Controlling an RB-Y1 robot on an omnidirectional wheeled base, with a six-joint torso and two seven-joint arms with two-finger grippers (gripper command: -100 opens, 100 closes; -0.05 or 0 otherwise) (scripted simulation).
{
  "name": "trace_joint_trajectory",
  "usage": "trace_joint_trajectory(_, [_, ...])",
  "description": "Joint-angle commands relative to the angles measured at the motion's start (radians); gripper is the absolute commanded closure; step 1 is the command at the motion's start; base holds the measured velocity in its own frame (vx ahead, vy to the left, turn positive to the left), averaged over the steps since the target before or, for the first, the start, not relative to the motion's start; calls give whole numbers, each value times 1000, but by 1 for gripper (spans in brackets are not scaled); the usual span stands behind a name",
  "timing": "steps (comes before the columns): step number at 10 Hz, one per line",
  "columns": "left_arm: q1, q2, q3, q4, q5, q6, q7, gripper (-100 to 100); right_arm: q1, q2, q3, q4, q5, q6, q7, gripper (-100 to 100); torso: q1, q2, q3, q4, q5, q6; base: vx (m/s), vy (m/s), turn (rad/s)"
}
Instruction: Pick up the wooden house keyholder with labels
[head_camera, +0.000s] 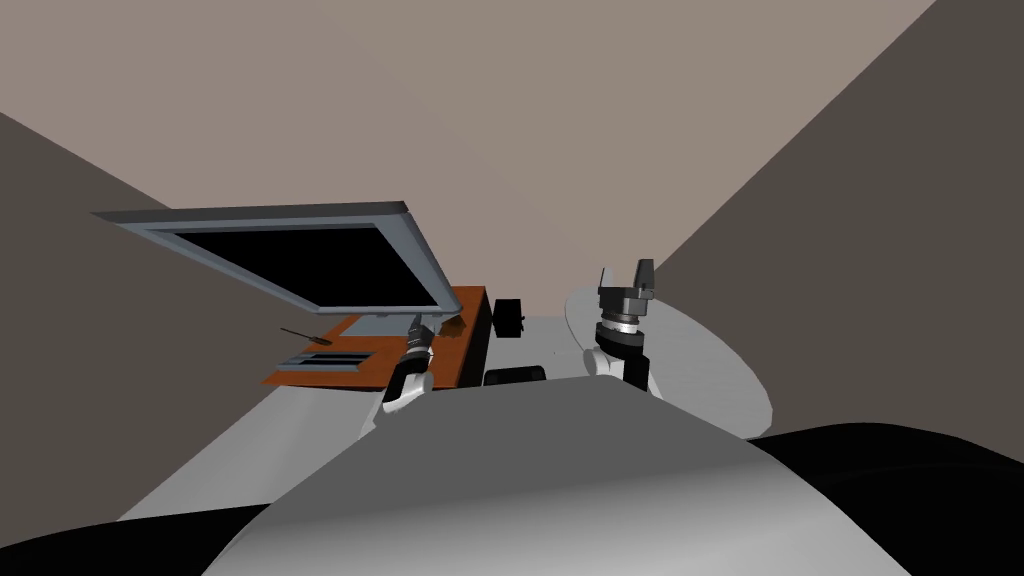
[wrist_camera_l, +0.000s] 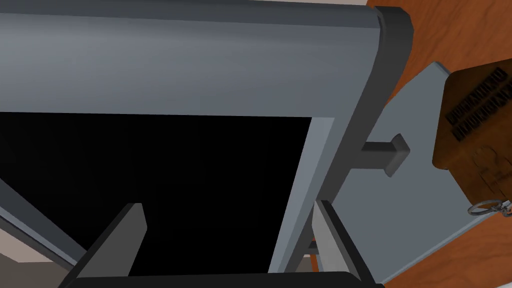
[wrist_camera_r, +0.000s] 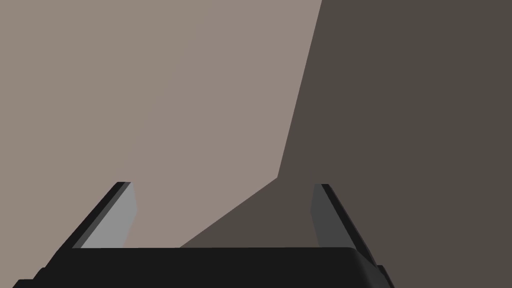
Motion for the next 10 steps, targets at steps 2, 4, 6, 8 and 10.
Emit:
trace_joint_trajectory(2, [-7,0,16,36,18,67,14,-100,0,0,0,0,0,0,0,0,0,0,0,0,0,0,1,9,4])
trace_joint_trajectory(4, [-15,3,25,68,30,103,24,-100,0,0,0,0,0,0,0,0,0,-1,0,0,0,0,11,11,5])
trace_joint_trajectory(6, [-24,6,32,100,41,139,33,-100,0,0,0,0,0,0,0,0,0,-1,-1,0,0,0,19,6,3])
trace_joint_trajectory(8, [-33,10,39,130,53,174,43,-100,0,0,0,0,0,0,0,0,0,-2,-1,0,0,0,23,6,1])
trace_joint_trajectory(10, [-53,20,48,188,74,240,61,-100,0,0,0,0,0,0,0,0,0,-2,-1,0,0,0,42,7,1])
